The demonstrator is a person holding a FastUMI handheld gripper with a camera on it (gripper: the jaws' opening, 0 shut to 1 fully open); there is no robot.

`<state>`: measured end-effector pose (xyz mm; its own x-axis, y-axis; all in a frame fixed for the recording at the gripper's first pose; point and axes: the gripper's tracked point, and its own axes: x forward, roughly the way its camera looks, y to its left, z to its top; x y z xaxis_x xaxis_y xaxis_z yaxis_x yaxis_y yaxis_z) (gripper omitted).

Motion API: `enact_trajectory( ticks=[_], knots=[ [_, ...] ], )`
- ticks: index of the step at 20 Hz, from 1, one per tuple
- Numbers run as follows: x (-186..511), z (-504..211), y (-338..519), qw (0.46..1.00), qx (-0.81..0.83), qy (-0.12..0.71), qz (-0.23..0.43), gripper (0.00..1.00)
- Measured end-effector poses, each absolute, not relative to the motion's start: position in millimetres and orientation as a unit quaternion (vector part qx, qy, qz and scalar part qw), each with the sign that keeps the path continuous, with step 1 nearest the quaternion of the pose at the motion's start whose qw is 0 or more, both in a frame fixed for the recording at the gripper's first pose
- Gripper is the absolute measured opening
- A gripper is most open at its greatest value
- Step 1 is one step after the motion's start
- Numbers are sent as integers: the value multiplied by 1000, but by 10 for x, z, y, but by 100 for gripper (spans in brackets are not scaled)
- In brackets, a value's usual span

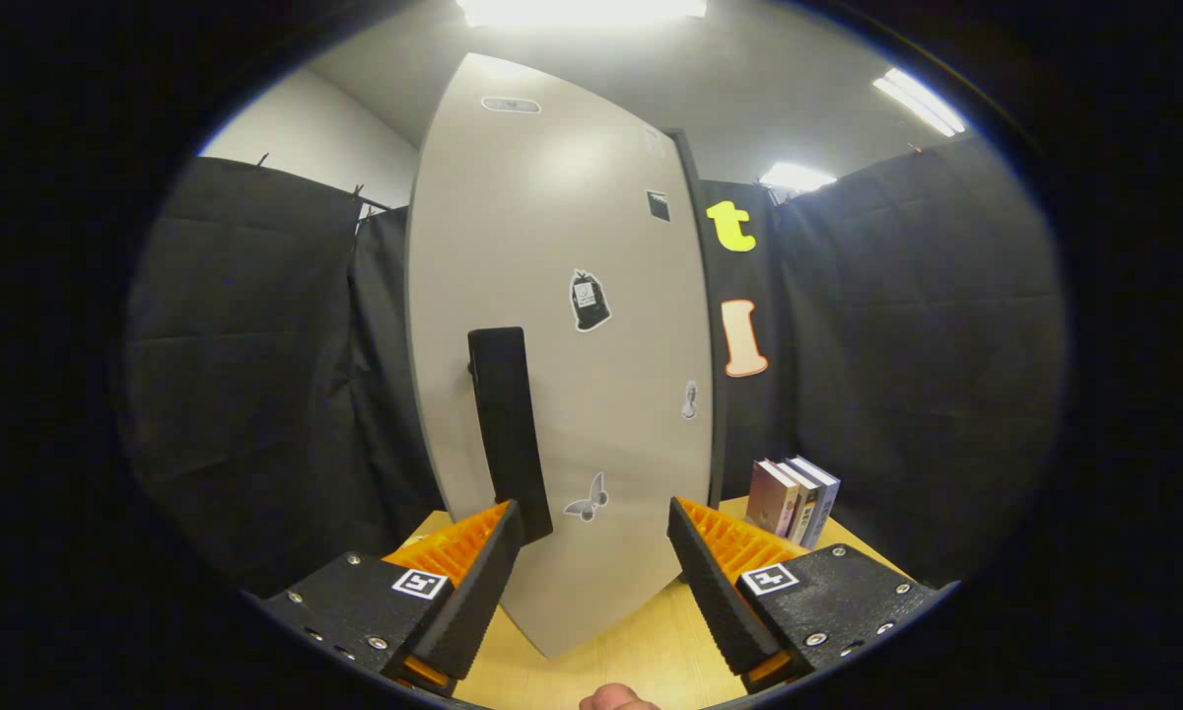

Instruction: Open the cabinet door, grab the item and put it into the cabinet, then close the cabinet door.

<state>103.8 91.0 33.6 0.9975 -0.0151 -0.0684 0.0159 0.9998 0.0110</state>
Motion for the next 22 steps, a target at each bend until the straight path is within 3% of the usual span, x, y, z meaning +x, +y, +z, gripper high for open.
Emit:
enact_trajectory(
  ticks=[7, 22],
  knots=[
    [1168, 204, 1129, 998, -12, 65, 17, 93],
    [1152, 78, 1239, 997, -7, 51, 55, 93]
  ],
)
